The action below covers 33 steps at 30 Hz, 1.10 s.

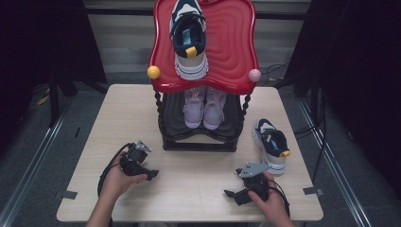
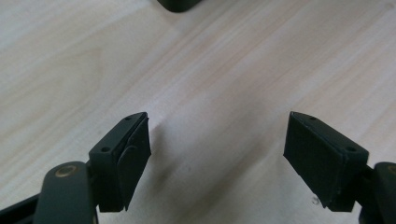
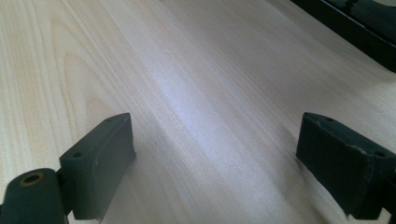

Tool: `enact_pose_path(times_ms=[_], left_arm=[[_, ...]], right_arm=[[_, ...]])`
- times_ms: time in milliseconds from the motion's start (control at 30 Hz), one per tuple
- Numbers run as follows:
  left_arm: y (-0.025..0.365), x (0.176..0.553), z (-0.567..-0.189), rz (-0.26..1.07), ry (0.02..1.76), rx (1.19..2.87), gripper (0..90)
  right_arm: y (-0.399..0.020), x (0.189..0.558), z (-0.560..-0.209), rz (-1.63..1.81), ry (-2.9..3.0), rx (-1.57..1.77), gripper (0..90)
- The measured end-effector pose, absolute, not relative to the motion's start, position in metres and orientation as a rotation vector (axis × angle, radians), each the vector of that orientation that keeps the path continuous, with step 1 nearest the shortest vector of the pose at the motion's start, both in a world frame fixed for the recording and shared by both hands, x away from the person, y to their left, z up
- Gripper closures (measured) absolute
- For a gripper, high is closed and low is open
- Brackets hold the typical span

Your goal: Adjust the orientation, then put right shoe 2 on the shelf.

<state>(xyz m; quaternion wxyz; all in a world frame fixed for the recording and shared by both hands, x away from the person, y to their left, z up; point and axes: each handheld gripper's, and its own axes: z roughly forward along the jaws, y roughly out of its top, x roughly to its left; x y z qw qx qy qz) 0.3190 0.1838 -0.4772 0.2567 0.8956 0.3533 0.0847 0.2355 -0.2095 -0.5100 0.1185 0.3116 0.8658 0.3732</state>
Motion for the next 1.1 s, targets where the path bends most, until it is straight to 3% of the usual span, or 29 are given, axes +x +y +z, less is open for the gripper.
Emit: enact_pose_path(times_ms=[500, 1100], left_arm=[[0.184, 0.311, -0.495, 0.278, 0.957, 2.342, 15.7], [0.192, 0.302, -0.502, 0.337, 0.926, 2.253, 14.7]], right_arm=[[-0.209, 0.236, -0.510, 1.093, 2.532, 0.908, 10.7], [-0.209, 0.237, -0.510, 1.092, 2.534, 0.909, 10.4]])
